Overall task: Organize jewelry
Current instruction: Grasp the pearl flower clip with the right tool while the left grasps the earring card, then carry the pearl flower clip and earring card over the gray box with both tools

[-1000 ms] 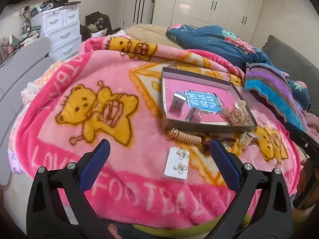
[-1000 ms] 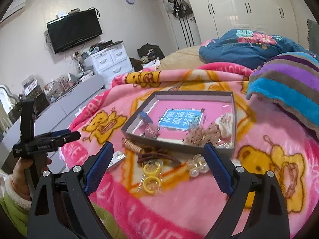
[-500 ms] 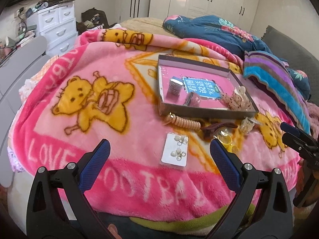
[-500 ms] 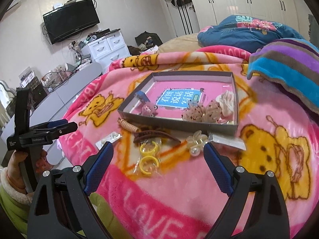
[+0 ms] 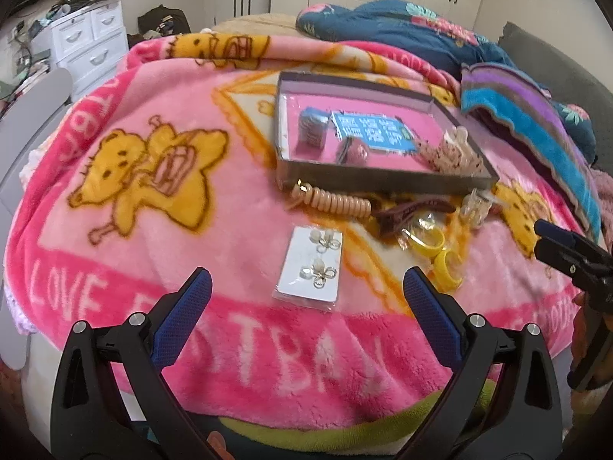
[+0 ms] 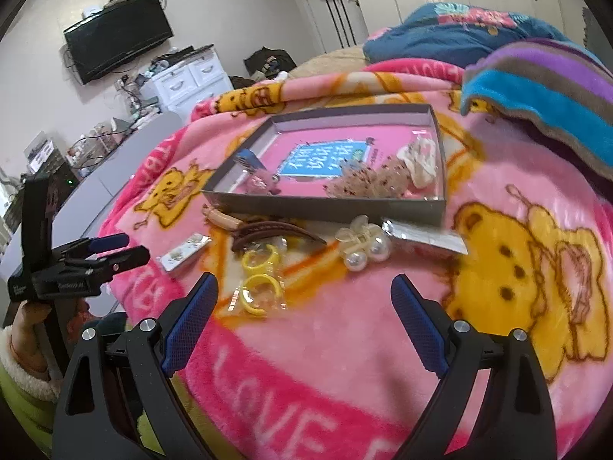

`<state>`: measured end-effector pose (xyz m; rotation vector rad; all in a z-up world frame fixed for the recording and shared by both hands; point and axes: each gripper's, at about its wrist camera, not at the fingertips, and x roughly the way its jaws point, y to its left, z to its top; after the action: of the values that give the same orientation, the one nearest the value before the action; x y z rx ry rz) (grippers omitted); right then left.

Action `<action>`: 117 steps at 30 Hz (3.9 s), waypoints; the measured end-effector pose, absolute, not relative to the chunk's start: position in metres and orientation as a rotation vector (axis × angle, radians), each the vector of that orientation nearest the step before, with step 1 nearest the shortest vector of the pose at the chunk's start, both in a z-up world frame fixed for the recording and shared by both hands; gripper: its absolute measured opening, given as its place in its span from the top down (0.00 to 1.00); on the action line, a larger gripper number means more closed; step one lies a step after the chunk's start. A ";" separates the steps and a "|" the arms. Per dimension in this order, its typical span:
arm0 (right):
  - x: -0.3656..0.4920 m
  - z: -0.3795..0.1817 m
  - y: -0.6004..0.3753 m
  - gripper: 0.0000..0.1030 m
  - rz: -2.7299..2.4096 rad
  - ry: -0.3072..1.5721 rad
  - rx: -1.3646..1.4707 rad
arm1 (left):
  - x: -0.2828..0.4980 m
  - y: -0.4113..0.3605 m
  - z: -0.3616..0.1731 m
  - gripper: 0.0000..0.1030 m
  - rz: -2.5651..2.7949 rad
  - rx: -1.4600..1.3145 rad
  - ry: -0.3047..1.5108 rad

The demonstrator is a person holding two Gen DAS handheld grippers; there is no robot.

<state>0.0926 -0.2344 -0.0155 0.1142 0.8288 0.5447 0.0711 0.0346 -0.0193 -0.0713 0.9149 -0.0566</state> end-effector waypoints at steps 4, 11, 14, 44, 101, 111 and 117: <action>0.102 -0.028 -0.237 0.17 0.508 0.854 0.124 | 0.075 0.032 -0.029 0.09 -0.058 -0.067 0.932; 0.128 -0.055 -0.239 0.31 0.466 0.928 0.190 | 0.082 0.029 -0.041 0.09 -0.066 -0.068 0.948; 0.138 -0.060 -0.238 0.31 0.444 0.925 0.208 | 0.085 0.030 -0.046 0.09 -0.067 -0.077 0.956; 0.133 -0.056 -0.242 0.52 0.527 0.939 0.273 | 0.093 0.034 -0.054 0.70 -0.120 -0.138 0.954; 0.207 0.033 -0.273 0.52 0.492 0.667 0.241 | 0.211 -0.025 0.028 0.70 -0.206 -0.097 0.799; 0.221 0.016 -0.275 0.52 0.464 0.696 0.248 | 0.232 -0.034 0.007 0.70 -0.218 -0.088 0.842; 0.226 0.004 -0.273 0.52 0.450 0.725 0.242 | 0.243 -0.038 -0.009 0.70 -0.226 -0.096 0.875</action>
<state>0.2261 -0.2731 0.0037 0.2417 0.7253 0.4501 0.2431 -0.0384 -0.0088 -0.0961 0.8751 -0.2256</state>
